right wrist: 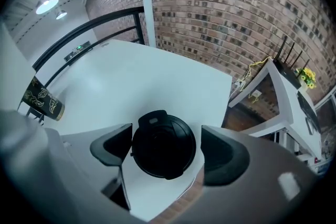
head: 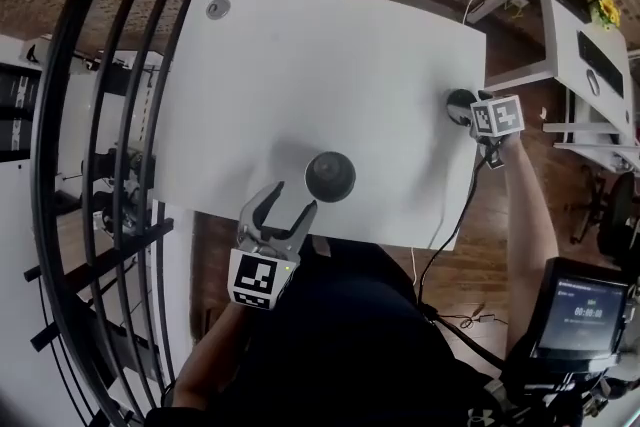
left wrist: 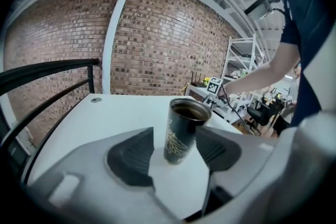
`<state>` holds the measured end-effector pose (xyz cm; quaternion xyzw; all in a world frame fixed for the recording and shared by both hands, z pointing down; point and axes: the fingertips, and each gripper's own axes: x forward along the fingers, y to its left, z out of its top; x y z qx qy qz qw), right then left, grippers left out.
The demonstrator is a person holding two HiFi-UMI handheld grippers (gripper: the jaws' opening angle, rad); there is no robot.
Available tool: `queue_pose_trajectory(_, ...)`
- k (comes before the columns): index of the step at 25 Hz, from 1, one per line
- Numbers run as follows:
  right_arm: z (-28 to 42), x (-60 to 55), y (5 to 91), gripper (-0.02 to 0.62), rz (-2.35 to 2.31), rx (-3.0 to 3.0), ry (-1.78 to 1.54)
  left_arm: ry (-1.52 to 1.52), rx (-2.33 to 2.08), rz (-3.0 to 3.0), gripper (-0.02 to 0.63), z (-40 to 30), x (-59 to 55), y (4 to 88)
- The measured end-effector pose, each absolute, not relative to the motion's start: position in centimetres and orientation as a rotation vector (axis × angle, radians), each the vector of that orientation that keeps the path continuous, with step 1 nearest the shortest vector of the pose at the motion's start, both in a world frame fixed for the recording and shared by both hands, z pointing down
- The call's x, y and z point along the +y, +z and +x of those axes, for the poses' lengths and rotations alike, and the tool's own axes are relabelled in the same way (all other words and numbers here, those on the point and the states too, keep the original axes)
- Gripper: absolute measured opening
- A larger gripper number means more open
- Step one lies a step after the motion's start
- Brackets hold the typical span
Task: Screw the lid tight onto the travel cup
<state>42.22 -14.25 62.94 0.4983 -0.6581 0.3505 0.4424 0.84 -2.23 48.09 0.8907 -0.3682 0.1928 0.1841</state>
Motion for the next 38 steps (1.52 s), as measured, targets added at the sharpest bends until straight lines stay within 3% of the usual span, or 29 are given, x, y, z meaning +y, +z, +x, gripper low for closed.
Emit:
queue_pose_trajectory(12, 36.1, -10.5, 61.2, 0.403, 1.097, -1.771, 0.797, 0.529, -1.013, 2.520, 0.244, 0.7, -2.9, 48.5)
queue_pose_trajectory(23, 22.3, -7.9, 45.6, 0.403, 0.933, -2.133, 0.486, 0.580, -0.861, 2.703, 0.245, 1.6, -2.8, 48.1)
queue_pose_trajectory(30, 11.6, -5.8, 39.4, 0.403, 0.632, -2.202, 0.283, 0.636, -0.667, 2.835, 0.336, 2.9, -3.1, 48.8)
queue_pose_trajectory(38, 5.5, -5.2, 43.3, 0.403, 0.393, -2.099, 0.223, 0.747, -0.447, 2.944, 0.360, 4.5, -2.9, 51.6)
